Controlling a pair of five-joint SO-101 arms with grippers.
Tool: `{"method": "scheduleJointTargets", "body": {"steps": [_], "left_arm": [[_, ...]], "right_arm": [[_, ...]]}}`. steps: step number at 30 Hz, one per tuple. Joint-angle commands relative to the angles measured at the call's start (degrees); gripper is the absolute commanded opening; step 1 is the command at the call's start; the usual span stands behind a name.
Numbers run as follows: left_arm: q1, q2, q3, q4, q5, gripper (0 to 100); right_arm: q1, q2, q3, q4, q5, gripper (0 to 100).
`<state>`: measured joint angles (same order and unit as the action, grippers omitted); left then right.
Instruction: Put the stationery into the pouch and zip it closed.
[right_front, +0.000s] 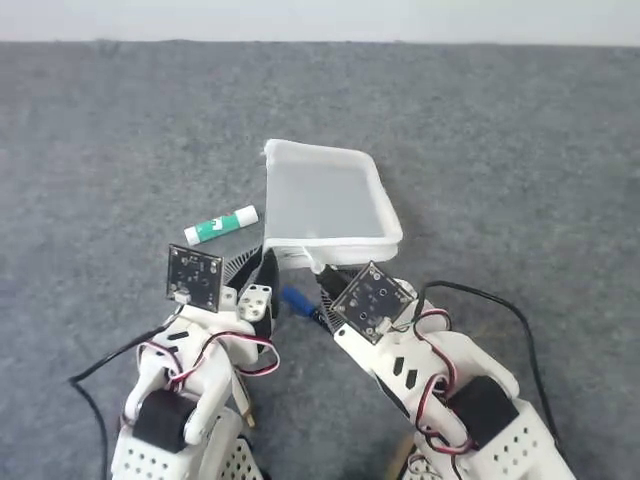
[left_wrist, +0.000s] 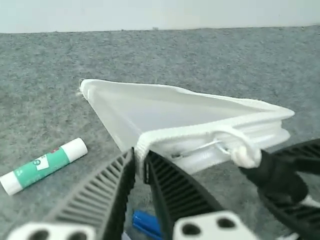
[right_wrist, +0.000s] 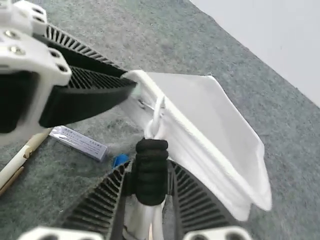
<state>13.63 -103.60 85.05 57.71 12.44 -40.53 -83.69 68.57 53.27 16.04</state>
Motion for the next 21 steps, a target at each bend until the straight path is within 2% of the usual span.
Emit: {"method": "scheduleJointTargets", "body": {"steps": [1,8,21], "left_arm": [[-1.9,-0.7,-1.6,-1.2,-3.3,1],[-9.9,-0.7,-3.4,0.4,-3.6,1],[-10.6,-0.7,-4.4,2.1,-3.6,1]], "right_arm": [[4.4,-0.9,-0.4,-0.3,0.4,0.7],[9.6,-1.5,-0.9,-1.0,-1.9,0.7],[19.4,-1.4,-1.0,-5.1,-7.1,0.7]]}}
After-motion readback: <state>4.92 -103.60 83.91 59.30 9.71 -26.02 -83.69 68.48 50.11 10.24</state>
